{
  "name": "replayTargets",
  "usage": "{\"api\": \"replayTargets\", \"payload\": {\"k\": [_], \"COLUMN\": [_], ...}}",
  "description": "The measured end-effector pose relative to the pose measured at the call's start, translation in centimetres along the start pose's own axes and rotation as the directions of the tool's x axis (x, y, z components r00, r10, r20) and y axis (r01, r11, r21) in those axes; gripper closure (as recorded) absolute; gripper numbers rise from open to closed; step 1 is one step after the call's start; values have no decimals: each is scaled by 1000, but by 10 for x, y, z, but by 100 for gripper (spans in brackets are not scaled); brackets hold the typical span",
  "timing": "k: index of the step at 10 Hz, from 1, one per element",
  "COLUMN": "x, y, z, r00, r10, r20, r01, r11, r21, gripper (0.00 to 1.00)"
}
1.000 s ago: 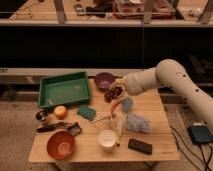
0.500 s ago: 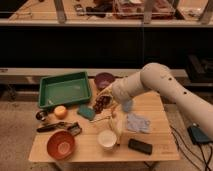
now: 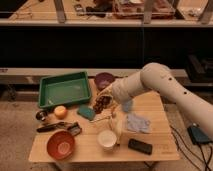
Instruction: Place grapes in red bowl
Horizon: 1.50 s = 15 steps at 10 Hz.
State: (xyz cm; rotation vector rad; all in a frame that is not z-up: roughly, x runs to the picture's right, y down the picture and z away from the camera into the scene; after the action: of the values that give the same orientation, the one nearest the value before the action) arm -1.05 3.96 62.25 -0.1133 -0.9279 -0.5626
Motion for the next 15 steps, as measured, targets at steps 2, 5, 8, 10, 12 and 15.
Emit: {"api": "replayTargets", "payload": {"k": [2,5,8,10,12,15], "x": [-25,-77,-132,-157,-169,-164], "y": [-9,-35,-50,-49,-39,-2], "z": [13,58,111,136,146,138], "r00": [995,969,925,906,895,879], "r10": [-67,-165,-231,-246,-240,-214], "r20": [67,185,301,345,376,427], "r01": [68,176,268,303,318,327], "r11": [998,983,960,945,934,921], "r21": [-16,-44,-87,-123,-161,-212], "gripper": [100,100,100,100,100,100]}}
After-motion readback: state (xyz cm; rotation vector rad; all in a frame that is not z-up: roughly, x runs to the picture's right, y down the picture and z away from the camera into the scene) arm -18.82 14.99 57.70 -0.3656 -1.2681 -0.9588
